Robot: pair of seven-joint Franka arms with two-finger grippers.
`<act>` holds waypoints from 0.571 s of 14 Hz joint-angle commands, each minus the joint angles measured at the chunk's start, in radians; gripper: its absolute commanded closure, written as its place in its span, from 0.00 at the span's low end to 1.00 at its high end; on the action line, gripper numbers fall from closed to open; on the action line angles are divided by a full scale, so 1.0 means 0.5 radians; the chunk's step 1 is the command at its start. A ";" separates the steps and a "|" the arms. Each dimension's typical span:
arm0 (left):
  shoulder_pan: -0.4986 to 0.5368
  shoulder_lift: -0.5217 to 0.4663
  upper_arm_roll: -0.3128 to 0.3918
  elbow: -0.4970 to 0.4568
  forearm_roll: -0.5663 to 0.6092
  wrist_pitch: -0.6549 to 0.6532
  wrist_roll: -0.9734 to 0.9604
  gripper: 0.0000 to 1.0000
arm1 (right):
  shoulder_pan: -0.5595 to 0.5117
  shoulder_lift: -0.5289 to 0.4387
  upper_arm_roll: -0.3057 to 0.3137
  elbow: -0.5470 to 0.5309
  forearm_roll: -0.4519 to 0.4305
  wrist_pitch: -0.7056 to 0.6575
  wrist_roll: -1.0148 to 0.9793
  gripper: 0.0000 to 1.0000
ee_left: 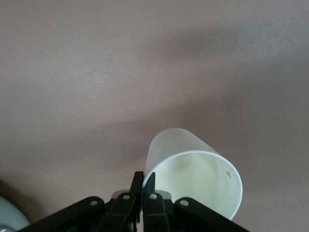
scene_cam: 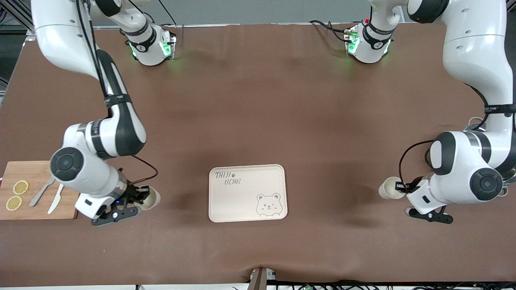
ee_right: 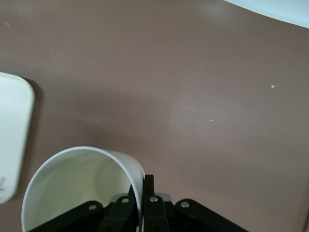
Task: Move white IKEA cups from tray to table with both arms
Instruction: 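Lower the cups onto the table and open both grippers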
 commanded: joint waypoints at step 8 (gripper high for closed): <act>-0.007 0.147 -0.008 -0.010 -0.002 0.081 -0.022 1.00 | -0.279 -0.025 0.037 -0.358 0.242 0.450 -0.574 1.00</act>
